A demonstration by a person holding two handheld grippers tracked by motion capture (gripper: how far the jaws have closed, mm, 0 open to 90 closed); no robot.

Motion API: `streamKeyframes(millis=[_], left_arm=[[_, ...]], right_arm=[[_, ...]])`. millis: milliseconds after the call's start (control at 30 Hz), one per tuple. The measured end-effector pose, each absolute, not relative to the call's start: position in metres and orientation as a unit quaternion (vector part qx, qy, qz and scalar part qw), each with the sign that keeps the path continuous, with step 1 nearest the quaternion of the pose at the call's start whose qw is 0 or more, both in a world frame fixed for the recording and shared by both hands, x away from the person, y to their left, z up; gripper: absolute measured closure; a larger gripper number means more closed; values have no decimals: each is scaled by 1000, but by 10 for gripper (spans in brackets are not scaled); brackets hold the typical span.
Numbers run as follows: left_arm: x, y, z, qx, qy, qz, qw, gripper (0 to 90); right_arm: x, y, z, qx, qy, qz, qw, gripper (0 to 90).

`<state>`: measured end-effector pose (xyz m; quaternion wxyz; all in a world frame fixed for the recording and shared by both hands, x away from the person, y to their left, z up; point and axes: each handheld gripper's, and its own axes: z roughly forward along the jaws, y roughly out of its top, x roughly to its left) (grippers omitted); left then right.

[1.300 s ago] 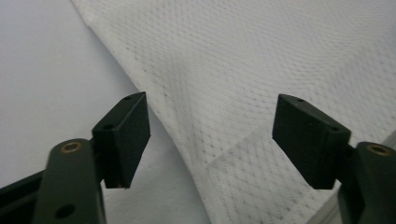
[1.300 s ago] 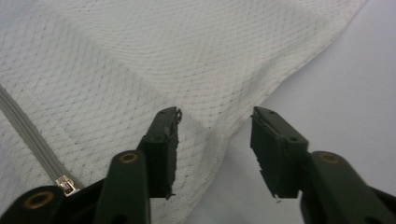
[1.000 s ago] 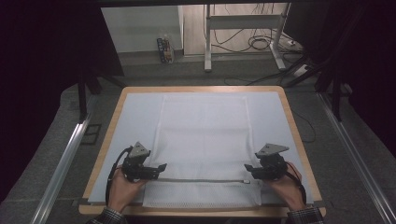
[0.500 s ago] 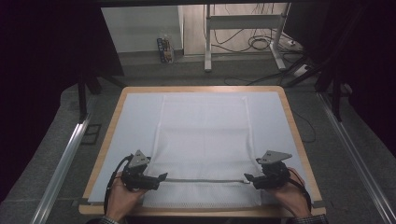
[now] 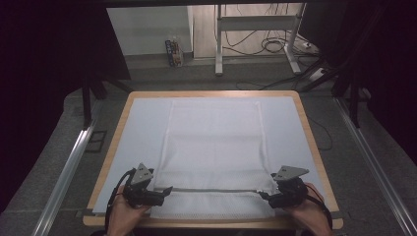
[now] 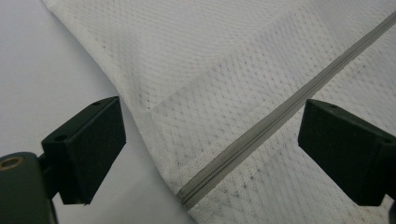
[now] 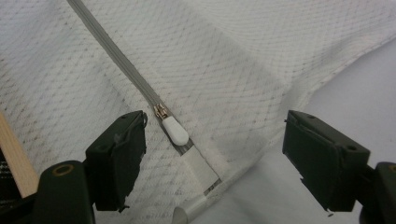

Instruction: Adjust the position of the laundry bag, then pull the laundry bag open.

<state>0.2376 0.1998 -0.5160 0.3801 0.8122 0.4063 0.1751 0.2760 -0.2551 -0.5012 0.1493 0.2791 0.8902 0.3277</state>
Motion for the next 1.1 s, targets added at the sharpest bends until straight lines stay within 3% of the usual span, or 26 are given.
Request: streamKeyframes(millis=[633, 933, 1100], left_arm=[[237, 198, -518, 820, 401, 186, 365, 66], [238, 193, -520, 828, 396, 190, 348, 69], [237, 192, -520, 832, 391, 195, 343, 70]], right_arm=[[274, -258, -508, 276, 896, 315, 147, 176], [278, -255, -520, 275, 906, 292, 139, 103], [279, -256, -519, 288, 906, 288, 116, 196]])
